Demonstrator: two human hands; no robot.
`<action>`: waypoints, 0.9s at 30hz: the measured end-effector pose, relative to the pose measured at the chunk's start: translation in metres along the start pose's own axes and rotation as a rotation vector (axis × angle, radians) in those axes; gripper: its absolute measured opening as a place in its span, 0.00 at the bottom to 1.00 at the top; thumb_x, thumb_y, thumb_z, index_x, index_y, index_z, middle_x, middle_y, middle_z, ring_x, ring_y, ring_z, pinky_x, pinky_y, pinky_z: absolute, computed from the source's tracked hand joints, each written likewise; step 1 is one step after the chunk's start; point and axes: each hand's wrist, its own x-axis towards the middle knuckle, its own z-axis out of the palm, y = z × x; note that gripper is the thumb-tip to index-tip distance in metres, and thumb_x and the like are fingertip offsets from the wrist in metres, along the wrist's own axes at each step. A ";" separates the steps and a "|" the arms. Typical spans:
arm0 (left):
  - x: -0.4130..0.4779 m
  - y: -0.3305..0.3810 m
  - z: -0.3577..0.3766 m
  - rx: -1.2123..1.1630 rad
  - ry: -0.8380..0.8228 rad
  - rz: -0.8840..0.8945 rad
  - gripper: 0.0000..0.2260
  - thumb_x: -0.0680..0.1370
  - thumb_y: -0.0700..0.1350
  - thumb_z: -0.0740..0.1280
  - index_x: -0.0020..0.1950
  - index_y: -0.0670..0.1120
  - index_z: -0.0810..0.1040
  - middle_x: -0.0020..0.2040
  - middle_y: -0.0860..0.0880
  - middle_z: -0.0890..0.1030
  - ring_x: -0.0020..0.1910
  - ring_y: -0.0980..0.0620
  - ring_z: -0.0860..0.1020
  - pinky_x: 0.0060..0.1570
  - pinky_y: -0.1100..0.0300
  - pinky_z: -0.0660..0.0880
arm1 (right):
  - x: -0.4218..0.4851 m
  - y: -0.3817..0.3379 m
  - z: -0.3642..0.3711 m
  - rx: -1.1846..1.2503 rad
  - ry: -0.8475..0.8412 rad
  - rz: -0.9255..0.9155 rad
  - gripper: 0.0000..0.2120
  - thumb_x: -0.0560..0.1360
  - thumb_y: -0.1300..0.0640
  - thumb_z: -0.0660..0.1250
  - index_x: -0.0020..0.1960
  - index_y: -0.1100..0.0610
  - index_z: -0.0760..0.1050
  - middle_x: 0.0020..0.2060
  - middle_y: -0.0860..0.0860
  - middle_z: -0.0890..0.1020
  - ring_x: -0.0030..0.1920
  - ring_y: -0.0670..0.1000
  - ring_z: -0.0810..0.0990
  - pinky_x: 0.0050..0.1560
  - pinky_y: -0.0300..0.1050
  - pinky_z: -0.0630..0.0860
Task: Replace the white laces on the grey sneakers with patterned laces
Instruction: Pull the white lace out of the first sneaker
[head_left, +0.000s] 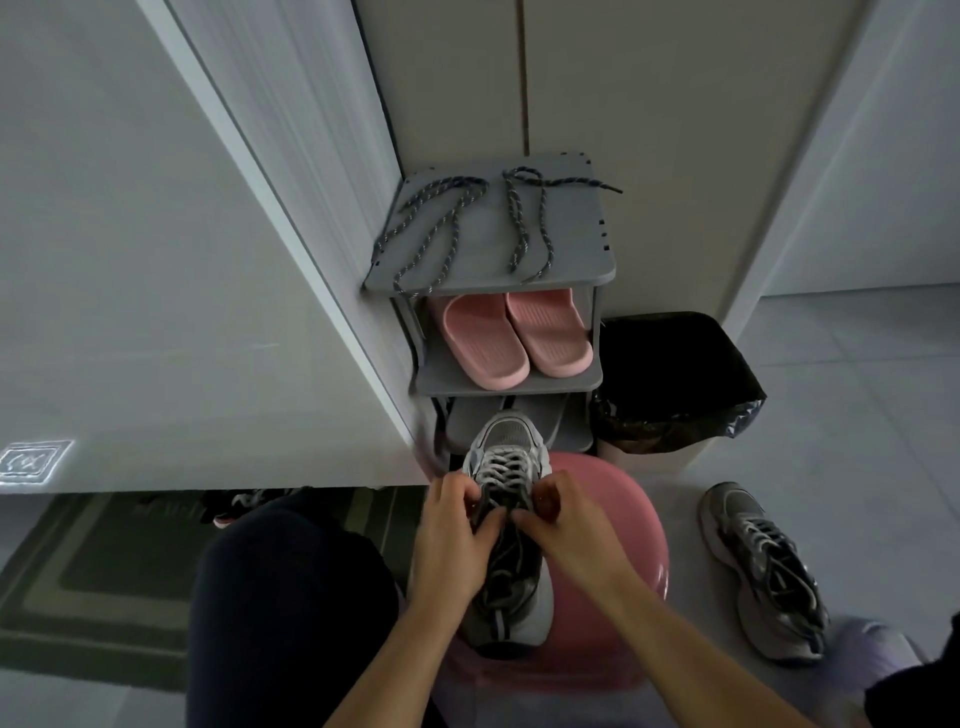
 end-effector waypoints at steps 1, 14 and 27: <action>0.002 0.001 0.001 -0.064 0.014 -0.053 0.11 0.72 0.44 0.71 0.41 0.52 0.68 0.42 0.55 0.71 0.41 0.54 0.73 0.37 0.70 0.68 | 0.002 -0.002 0.000 0.008 0.004 0.007 0.11 0.72 0.52 0.69 0.47 0.54 0.69 0.43 0.50 0.76 0.43 0.50 0.76 0.39 0.39 0.70; 0.031 -0.007 -0.014 -0.331 -0.262 -0.215 0.08 0.77 0.43 0.66 0.38 0.50 0.72 0.36 0.52 0.75 0.37 0.56 0.73 0.40 0.64 0.70 | 0.015 -0.009 -0.010 0.090 0.032 0.053 0.11 0.74 0.61 0.64 0.35 0.52 0.68 0.28 0.47 0.76 0.29 0.46 0.74 0.28 0.31 0.68; 0.022 -0.009 -0.008 -0.257 -0.361 -0.077 0.05 0.79 0.48 0.61 0.47 0.59 0.70 0.45 0.56 0.77 0.46 0.60 0.75 0.48 0.69 0.71 | 0.006 -0.002 -0.018 0.408 -0.096 0.150 0.09 0.76 0.59 0.65 0.43 0.66 0.74 0.32 0.55 0.78 0.31 0.48 0.77 0.36 0.43 0.77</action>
